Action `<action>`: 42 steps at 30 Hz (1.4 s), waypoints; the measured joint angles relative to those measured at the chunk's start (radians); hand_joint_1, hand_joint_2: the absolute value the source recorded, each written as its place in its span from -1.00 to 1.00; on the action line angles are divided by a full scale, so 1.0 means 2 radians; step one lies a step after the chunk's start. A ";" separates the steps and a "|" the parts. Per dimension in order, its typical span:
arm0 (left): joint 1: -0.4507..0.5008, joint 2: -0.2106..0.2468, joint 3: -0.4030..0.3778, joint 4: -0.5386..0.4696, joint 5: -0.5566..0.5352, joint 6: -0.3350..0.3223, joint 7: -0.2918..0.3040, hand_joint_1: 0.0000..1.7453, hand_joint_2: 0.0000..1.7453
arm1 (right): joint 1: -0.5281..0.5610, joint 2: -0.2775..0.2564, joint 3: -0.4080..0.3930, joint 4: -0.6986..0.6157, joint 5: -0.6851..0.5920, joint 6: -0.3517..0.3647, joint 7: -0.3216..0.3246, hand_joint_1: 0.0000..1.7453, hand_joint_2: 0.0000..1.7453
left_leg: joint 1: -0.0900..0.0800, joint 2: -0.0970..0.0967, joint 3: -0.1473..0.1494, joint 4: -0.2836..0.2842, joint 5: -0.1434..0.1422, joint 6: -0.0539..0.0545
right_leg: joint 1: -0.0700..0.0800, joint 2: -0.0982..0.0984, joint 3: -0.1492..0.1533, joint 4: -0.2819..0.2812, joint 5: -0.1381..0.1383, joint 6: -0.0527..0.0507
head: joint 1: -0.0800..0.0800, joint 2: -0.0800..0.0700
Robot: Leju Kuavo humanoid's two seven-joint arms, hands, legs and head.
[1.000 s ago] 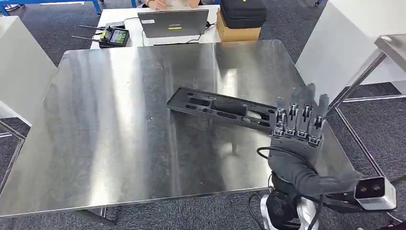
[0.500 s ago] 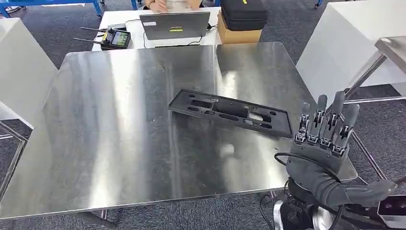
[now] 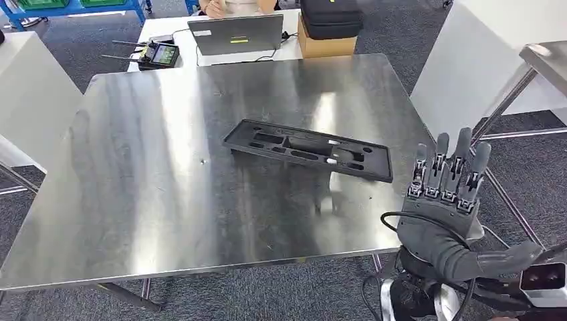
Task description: Take the parts from the cabinet and place them on the table.
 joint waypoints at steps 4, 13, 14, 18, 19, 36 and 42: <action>-0.002 0.000 0.001 0.000 0.001 0.000 -0.002 -1.00 -1.00 | -0.003 0.001 -0.001 0.003 -0.001 -0.004 0.001 -1.00 -1.00 | -0.002 -0.001 0.084 -0.130 0.031 0.008 | 0.007 0.000 -0.008 0.004 0.009 0.010 | 0.001 0.000; 0.001 0.000 0.001 0.000 -0.001 -0.001 -0.008 -1.00 -1.00 | -0.006 -0.001 -0.004 0.014 -0.008 -0.013 0.003 -1.00 -1.00 | -0.008 0.004 0.044 -0.130 0.071 0.037 | 0.004 0.002 -0.063 0.159 -0.082 0.014 | 0.006 0.000; 0.001 0.000 0.001 0.000 -0.002 -0.001 -0.008 -1.00 -1.00 | -0.006 -0.001 -0.005 0.015 -0.009 -0.014 0.004 -1.00 -1.00 | -0.008 0.004 0.039 -0.130 0.076 0.037 | 0.004 0.002 -0.057 0.165 -0.082 0.018 | 0.005 0.000; 0.000 -0.001 0.001 0.000 -0.006 -0.004 -0.009 -1.00 -1.00 | -0.008 -0.001 -0.008 0.020 -0.014 -0.014 0.005 -1.00 -1.00 | -0.010 0.002 0.021 -0.129 0.093 0.033 | 0.008 0.002 0.056 0.017 -0.053 0.021 | 0.006 0.000; 0.001 -0.002 0.001 0.000 -0.006 -0.004 -0.009 -1.00 -1.00 | -0.009 -0.001 -0.008 0.021 -0.015 -0.014 0.005 -1.00 -1.00 | -0.012 0.002 0.018 -0.129 0.095 0.029 | 0.012 0.002 0.078 -0.015 -0.060 0.016 | 0.006 0.000; -0.001 -0.001 0.001 0.000 -0.010 -0.005 -0.008 -1.00 -1.00 | -0.012 0.001 -0.012 0.029 -0.020 -0.022 0.012 -1.00 -1.00 | 0.007 -0.005 0.080 -0.118 0.029 -0.007 | 0.000 -0.003 -0.008 0.009 0.007 0.022 | 0.003 0.000; -0.003 -0.001 0.001 0.000 -0.010 -0.004 -0.008 -1.00 -1.00 | -0.011 0.001 -0.021 0.030 -0.022 -0.026 0.014 -1.00 -1.00 | 0.001 0.001 0.048 -0.122 0.064 0.030 | -0.003 0.001 -0.048 0.097 -0.069 0.023 | 0.005 0.000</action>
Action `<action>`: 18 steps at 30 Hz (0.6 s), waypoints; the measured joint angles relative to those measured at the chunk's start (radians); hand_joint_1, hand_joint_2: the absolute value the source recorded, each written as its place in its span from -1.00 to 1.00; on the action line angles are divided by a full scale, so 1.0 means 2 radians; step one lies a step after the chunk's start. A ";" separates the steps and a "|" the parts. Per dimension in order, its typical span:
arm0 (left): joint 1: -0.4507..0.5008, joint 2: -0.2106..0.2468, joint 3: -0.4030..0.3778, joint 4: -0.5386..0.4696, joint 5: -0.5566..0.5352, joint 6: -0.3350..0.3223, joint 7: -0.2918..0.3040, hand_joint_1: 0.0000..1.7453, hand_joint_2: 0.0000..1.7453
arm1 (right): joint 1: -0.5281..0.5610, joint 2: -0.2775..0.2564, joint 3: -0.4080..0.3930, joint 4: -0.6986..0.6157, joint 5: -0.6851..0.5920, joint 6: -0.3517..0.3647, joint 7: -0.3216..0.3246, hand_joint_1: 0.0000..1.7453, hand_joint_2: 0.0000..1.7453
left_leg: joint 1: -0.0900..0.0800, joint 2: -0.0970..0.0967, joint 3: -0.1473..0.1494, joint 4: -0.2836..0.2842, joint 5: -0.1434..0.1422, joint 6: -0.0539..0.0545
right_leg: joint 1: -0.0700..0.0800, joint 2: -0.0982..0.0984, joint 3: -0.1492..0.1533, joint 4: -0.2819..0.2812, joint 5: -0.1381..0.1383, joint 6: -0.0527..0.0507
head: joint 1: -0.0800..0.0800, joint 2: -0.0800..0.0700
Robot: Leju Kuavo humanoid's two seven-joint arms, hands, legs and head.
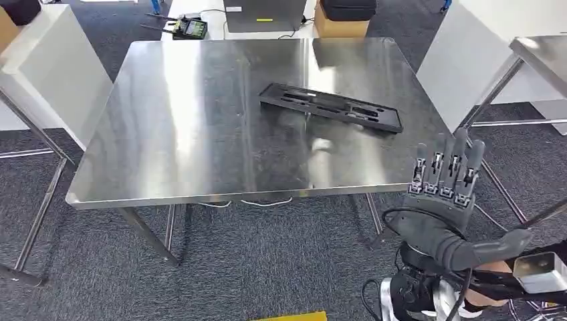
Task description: Take the parts from the cabinet and place them on the table.
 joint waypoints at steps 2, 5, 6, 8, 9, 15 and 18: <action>0.000 0.000 0.000 0.000 -0.001 0.000 0.000 -1.00 -1.00 | 0.000 0.000 -0.003 0.001 -0.002 -0.002 0.002 -1.00 -1.00 | -0.003 0.001 -0.017 0.001 0.013 0.001 | 0.000 0.000 -0.009 0.062 -0.020 0.006 | 0.000 0.000; 0.000 0.000 0.000 0.000 -0.004 0.000 0.000 -1.00 -1.00 | 0.000 0.000 -0.005 0.004 -0.004 -0.006 0.003 -1.00 -1.00 | -0.006 0.002 -0.042 0.001 0.033 -0.001 | 0.005 0.001 0.047 0.020 0.015 0.019 | 0.000 0.000; 0.000 0.000 0.000 0.000 -0.005 0.000 0.000 -1.00 -1.00 | 0.000 0.001 -0.005 0.004 -0.004 -0.006 0.003 -1.00 -1.00 | -0.007 0.002 -0.049 0.001 0.039 -0.002 | 0.006 0.001 0.082 -0.024 0.019 0.015 | 0.000 0.000; 0.000 -0.001 0.000 0.000 -0.005 0.000 -0.001 -1.00 -1.00 | -0.002 0.003 -0.006 0.004 -0.005 -0.006 0.003 -1.00 -1.00 | -0.009 0.001 -0.056 0.002 0.050 -0.008 | 0.016 0.001 0.143 -0.116 -0.007 0.000 | 0.000 0.000; 0.001 -0.001 0.000 0.000 -0.005 0.000 -0.001 -1.00 -1.00 | -0.002 0.003 -0.007 0.005 -0.005 -0.006 0.004 -1.00 -1.00 | -0.009 0.002 -0.054 -0.003 0.058 -0.011 | 0.017 0.001 0.132 -0.109 -0.003 -0.004 | -0.002 0.000; 0.004 0.000 0.002 0.000 -0.006 0.001 -0.002 -1.00 -1.00 | -0.002 0.007 -0.012 0.012 0.040 -0.040 0.013 -1.00 -1.00 | -0.004 -0.001 -0.079 0.067 -0.026 -0.027 | 0.006 -0.002 0.101 -0.111 0.032 -0.031 | -0.008 0.000; 0.005 0.001 0.005 0.000 -0.006 0.002 -0.003 -1.00 -1.00 | -0.002 0.006 -0.012 0.037 0.122 -0.102 0.029 -1.00 -1.00 | -0.001 -0.001 -0.084 0.153 -0.044 -0.035 | 0.007 -0.004 0.081 -0.107 0.051 -0.027 | -0.008 0.000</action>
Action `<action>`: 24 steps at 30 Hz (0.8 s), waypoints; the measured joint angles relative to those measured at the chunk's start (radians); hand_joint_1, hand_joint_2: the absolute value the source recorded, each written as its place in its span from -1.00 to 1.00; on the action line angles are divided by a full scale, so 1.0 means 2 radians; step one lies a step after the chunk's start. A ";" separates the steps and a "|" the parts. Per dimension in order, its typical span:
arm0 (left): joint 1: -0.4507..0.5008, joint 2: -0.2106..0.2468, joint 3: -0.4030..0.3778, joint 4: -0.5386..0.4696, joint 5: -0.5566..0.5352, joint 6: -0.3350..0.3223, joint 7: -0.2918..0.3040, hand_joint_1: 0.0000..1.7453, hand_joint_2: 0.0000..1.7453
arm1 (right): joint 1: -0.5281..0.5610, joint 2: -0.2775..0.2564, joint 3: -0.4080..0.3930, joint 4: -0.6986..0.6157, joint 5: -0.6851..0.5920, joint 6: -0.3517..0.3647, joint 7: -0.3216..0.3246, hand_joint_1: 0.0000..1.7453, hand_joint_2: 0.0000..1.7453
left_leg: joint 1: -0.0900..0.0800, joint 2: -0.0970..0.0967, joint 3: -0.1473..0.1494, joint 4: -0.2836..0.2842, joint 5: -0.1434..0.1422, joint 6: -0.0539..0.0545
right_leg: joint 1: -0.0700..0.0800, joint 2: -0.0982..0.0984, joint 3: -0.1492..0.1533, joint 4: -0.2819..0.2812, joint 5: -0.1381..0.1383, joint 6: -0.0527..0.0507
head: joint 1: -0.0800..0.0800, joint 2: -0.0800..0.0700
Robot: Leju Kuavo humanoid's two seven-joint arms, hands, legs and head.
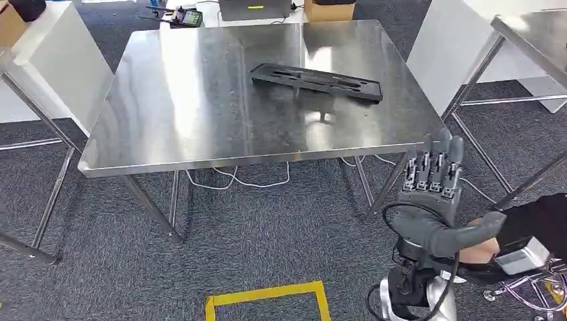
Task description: Take the parts from the cabinet and place them on the table.
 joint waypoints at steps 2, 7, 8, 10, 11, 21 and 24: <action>0.000 0.000 0.004 0.000 0.000 0.002 -0.002 -1.00 -1.00 | 0.001 -0.003 0.000 0.032 0.069 -0.053 0.005 -1.00 -1.00 | 0.005 0.000 0.039 -0.033 0.035 -0.003 | -0.002 -0.001 -0.018 0.009 0.007 0.005 | 0.000 0.000; 0.001 0.000 0.007 -0.001 0.000 0.003 -0.006 -1.00 -1.00 | 0.000 -0.012 -0.001 0.089 0.122 -0.086 0.000 -1.00 -1.00 | 0.003 -0.003 0.100 -0.134 0.013 0.006 | 0.002 -0.002 -0.043 0.028 0.020 0.024 | 0.001 0.000; 0.002 0.000 0.007 -0.001 0.000 0.003 -0.006 -1.00 -1.00 | 0.001 -0.014 -0.001 0.100 0.137 -0.097 0.007 -1.00 -1.00 | -0.001 -0.003 0.098 -0.134 0.018 0.014 | 0.003 -0.002 -0.043 0.025 0.027 0.029 | 0.003 0.000; 0.003 -0.001 0.007 -0.001 0.000 0.003 -0.006 -1.00 -1.00 | 0.003 -0.022 -0.004 0.122 0.184 -0.134 0.023 -1.00 -1.00 | 0.000 0.002 0.087 -0.141 0.033 0.029 | 0.000 0.001 -0.055 0.036 0.013 0.030 | 0.001 0.000; 0.003 -0.001 0.008 -0.001 0.000 0.004 -0.006 -1.00 -1.00 | 0.002 -0.026 -0.004 0.135 0.217 -0.156 0.033 -1.00 -1.00 | 0.000 0.002 0.079 -0.141 0.039 0.035 | 0.001 0.002 -0.065 0.058 -0.013 0.025 | 0.004 0.000; 0.001 -0.002 0.015 -0.001 -0.019 0.004 -0.001 -1.00 -1.00 | -0.049 -0.075 -0.080 0.538 0.337 -0.237 0.038 -1.00 -1.00 | -0.006 0.003 0.016 -0.142 0.105 0.025 | 0.012 0.005 0.048 0.009 -0.062 0.022 | 0.003 0.000; 0.003 -0.002 0.017 -0.001 -0.020 0.004 -0.001 -1.00 -1.00 | -0.060 -0.079 -0.089 0.615 0.360 -0.258 0.083 -1.00 -1.00 | -0.005 0.005 0.016 -0.155 0.125 0.016 | 0.013 0.006 0.037 0.004 -0.046 0.012 | 0.006 0.000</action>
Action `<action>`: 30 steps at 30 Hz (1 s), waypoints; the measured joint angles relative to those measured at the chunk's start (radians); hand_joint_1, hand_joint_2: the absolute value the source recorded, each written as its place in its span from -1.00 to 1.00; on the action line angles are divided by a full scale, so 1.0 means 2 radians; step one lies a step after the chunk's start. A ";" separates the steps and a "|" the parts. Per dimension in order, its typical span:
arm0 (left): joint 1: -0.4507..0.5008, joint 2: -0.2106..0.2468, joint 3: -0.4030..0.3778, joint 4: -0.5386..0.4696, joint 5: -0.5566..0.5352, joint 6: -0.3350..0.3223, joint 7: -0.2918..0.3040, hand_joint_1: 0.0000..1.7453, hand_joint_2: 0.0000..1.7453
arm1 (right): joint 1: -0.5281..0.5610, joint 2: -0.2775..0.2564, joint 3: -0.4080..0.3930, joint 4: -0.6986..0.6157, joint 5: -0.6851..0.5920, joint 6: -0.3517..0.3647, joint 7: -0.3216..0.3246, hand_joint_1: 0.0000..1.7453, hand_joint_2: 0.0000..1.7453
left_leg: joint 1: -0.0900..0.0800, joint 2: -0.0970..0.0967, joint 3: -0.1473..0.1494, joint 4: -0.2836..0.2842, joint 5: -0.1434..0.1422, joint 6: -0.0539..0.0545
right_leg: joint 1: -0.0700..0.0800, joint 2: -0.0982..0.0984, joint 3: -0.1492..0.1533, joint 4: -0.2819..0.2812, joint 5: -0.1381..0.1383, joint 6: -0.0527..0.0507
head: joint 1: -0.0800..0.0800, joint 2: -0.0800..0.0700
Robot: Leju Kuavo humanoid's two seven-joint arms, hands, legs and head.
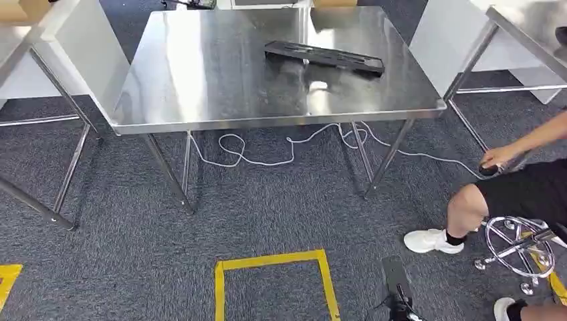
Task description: Take the parts from the cabinet and place them on the table.
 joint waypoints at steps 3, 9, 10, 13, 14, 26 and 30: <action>0.003 -0.001 0.001 0.001 0.000 0.001 -0.001 -1.00 -1.00 | -0.001 -0.003 0.000 0.058 0.028 -0.019 0.037 -1.00 -1.00 | 0.004 -0.003 -0.019 0.058 -0.092 -0.006 | -0.012 -0.005 -0.022 -0.002 0.024 -0.018 | -0.003 0.000; 0.000 0.000 0.001 0.001 -0.012 0.000 0.002 -1.00 -1.00 | 0.004 -0.005 -0.007 0.133 0.013 0.015 0.100 -1.00 -1.00 | 0.011 -0.003 0.030 0.131 -0.093 -0.019 | -0.013 -0.007 -0.069 0.007 0.060 -0.007 | -0.003 0.000; -0.001 0.000 0.001 0.001 -0.014 0.000 0.003 -1.00 -1.00 | 0.005 -0.005 -0.011 0.139 0.011 0.018 0.103 -1.00 -1.00 | 0.013 -0.003 0.065 0.091 -0.094 -0.019 | -0.013 -0.007 -0.076 0.011 0.062 -0.005 | -0.003 0.000; -0.007 0.000 0.001 0.000 -0.016 -0.001 0.004 -1.00 -1.00 | 0.009 -0.005 -0.016 0.153 0.008 0.022 0.108 -1.00 -1.00 | 0.008 -0.006 0.114 0.008 -0.133 -0.009 | -0.010 -0.007 -0.088 0.022 0.073 0.007 | -0.002 0.000; -0.008 0.000 0.000 0.000 -0.017 -0.001 0.004 -1.00 -1.00 | 0.009 -0.005 -0.018 0.157 0.008 0.023 0.114 -1.00 -1.00 | 0.004 -0.006 0.112 0.009 -0.130 -0.004 | -0.010 -0.007 -0.088 0.019 0.079 0.012 | -0.002 0.000; -0.011 -0.002 0.000 0.001 -0.022 -0.007 0.004 -1.00 -1.00 | 0.028 -0.007 -0.035 0.184 0.000 0.041 0.139 -1.00 -1.00 | 0.004 0.004 0.024 0.004 -0.046 0.007 | -0.022 0.000 -0.004 0.040 0.008 0.031 | 0.000 0.000; -0.013 -0.002 0.000 0.001 -0.022 -0.009 0.000 -1.00 -1.00 | 0.033 -0.007 -0.035 0.187 -0.001 0.049 0.134 -1.00 -1.00 | 0.003 0.005 0.023 0.000 -0.030 -0.004 | -0.008 0.002 0.017 -0.010 -0.010 0.010 | -0.002 0.000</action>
